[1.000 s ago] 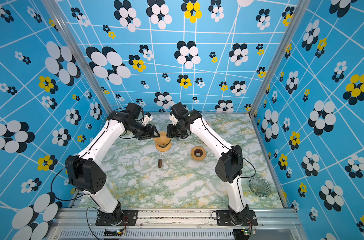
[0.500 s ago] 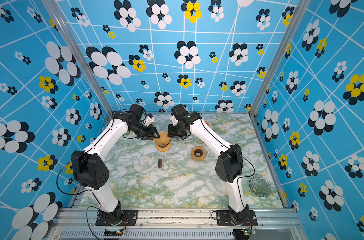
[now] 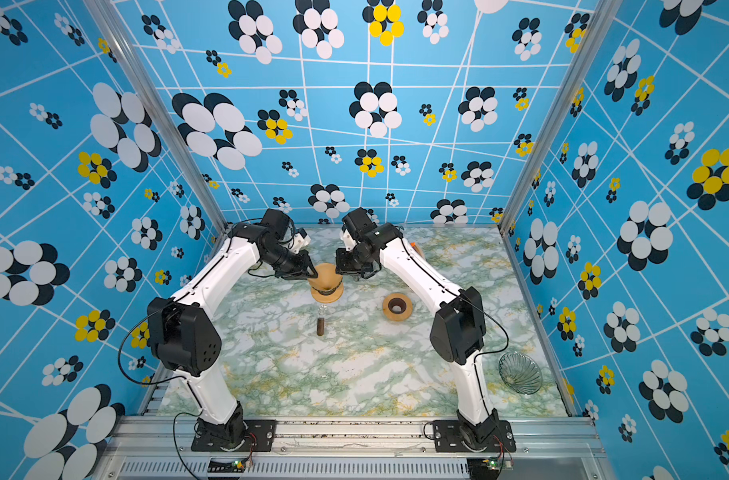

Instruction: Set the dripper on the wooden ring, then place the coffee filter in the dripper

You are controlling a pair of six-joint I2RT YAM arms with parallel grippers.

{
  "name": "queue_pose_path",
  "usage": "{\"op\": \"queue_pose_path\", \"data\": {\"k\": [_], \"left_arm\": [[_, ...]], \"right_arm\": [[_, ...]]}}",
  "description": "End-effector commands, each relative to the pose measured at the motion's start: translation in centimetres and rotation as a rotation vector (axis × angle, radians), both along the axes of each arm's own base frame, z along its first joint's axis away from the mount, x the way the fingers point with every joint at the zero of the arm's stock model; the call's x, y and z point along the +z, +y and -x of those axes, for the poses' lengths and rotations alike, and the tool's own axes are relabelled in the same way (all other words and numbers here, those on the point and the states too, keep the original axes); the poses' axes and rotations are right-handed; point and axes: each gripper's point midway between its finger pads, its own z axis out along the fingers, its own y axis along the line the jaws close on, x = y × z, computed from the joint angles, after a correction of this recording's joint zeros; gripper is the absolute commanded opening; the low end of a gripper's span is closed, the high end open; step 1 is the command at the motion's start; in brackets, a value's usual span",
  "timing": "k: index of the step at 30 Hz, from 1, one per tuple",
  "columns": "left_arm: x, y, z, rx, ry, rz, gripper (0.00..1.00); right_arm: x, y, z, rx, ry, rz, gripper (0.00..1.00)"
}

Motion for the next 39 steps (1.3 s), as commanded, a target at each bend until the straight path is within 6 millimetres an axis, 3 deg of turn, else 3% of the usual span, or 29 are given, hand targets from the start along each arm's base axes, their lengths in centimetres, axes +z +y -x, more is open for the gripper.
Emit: {"op": "queue_pose_path", "data": {"k": [1, 16, 17, 25, 29, 35, 39], "left_arm": [[-0.1, 0.1, -0.7, 0.005, -0.002, -0.003, 0.26], [-0.6, 0.3, -0.8, 0.007, 0.002, 0.021, 0.17], [-0.7, 0.3, -0.8, 0.006, 0.003, 0.019, 0.17], [-1.2, 0.7, -0.8, 0.011, 0.007, 0.009, 0.17], [-1.3, 0.7, -0.8, 0.005, 0.007, 0.007, 0.24], [-1.7, 0.9, -0.5, 0.0, 0.013, -0.016, 0.25], [-1.9, 1.2, -0.4, -0.001, 0.012, -0.035, 0.25]], "right_arm": [[-0.4, 0.1, -0.1, 0.003, 0.02, 0.009, 0.23], [0.4, 0.5, 0.0, 0.019, -0.009, 0.079, 0.15], [-1.0, 0.6, -0.1, 0.022, 0.01, 0.1, 0.15], [-1.9, 0.6, 0.0, 0.03, 0.013, 0.142, 0.2], [-2.1, 0.4, 0.1, 0.03, 0.009, 0.162, 0.22], [-0.6, 0.5, 0.0, 0.038, -0.023, 0.142, 0.22], [1.0, 0.4, 0.0, 0.048, -0.064, 0.128, 0.29]]}}
